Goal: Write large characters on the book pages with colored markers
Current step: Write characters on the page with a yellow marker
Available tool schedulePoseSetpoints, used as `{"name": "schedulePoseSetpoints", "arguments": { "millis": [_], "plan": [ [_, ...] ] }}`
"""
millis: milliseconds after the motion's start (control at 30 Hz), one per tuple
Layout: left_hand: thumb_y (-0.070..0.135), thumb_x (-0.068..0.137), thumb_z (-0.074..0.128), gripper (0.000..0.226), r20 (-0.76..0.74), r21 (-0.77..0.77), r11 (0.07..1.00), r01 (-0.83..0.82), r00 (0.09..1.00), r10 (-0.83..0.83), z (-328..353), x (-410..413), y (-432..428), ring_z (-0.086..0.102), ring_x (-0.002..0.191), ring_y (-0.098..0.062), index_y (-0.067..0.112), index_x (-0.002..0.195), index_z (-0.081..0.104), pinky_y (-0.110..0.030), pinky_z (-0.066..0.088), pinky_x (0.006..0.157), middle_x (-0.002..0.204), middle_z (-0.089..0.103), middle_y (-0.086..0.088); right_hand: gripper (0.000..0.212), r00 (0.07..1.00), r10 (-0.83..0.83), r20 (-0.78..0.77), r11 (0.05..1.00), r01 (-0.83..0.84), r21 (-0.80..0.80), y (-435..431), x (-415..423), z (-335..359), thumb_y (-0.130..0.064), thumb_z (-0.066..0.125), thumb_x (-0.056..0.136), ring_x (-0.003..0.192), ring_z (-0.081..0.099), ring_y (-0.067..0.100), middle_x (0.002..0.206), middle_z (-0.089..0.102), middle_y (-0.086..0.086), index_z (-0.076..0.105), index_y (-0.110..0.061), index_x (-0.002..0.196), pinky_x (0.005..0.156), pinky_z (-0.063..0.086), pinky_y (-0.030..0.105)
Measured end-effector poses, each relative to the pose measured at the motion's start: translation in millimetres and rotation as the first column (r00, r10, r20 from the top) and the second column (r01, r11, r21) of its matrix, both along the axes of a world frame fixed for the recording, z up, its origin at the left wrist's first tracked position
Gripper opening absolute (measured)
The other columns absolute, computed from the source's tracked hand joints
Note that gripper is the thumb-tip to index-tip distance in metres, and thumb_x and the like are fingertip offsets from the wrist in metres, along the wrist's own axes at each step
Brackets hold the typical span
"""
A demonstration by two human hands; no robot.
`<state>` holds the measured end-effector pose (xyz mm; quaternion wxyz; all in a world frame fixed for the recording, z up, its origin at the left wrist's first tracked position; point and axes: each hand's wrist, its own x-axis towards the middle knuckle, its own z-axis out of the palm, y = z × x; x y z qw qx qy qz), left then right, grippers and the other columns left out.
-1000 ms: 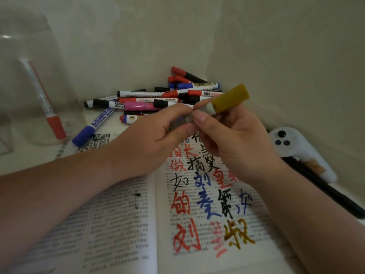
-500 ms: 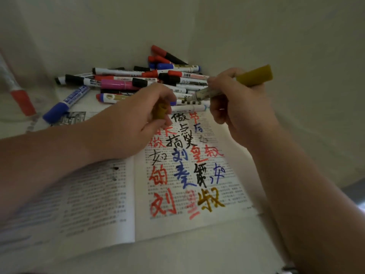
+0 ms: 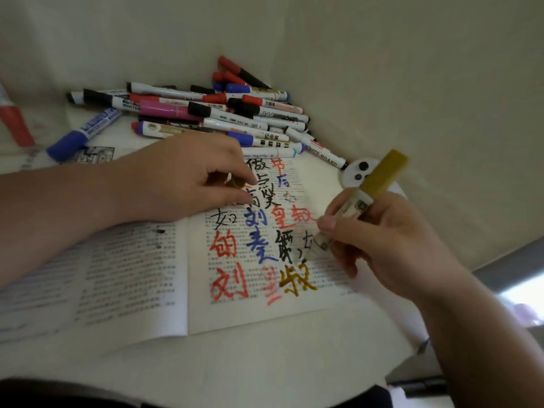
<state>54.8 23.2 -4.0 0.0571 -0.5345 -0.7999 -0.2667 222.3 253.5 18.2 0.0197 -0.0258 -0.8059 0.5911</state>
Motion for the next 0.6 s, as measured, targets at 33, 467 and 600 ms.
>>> {"name": "schedulePoseSetpoints", "arguments": {
  "millis": [33,467,600],
  "plan": [
    [0.065,0.088,0.057,0.04,0.011,-0.012,1.0,0.003,1.0,-0.003,-0.8,-0.2,0.3,0.056,0.096,0.002,0.037,0.114,0.071,-0.009,0.039,0.078,0.098,0.059,0.025,0.011,1.0,-0.009,0.006,0.999,0.009,-0.045,1.8,8.5,-2.0,-0.026,0.081,0.071,0.048,0.052,0.031,0.062,0.058,0.02,0.072,-0.02,0.07,0.044,0.046,0.03],
    [0.053,0.078,0.069,0.039,0.141,-0.015,0.999,-0.043,0.989,0.045,-4.7,1.2,1.3,0.062,0.094,0.001,0.045,0.116,0.068,-0.034,0.054,0.083,0.1,0.066,0.028,0.005,0.932,-0.316,-0.177,0.949,0.314,-0.038,3.2,35.7,-21.8,-0.015,0.069,0.078,0.039,0.052,0.033,0.05,0.058,0.023,0.064,-0.013,0.076,0.043,0.047,0.034],
    [0.06,0.072,0.063,0.045,0.165,-0.014,0.998,-0.056,0.985,0.057,-2.8,2.7,1.1,0.063,0.093,0.0,0.048,0.116,0.067,-0.04,0.055,0.084,0.1,0.068,0.027,0.006,0.936,-0.309,-0.172,0.948,0.316,0.02,2.1,34.7,-21.4,-0.021,0.072,0.078,0.041,0.055,0.028,0.052,0.061,0.013,0.068,-0.017,0.079,0.045,0.049,0.037]
  ]
}}
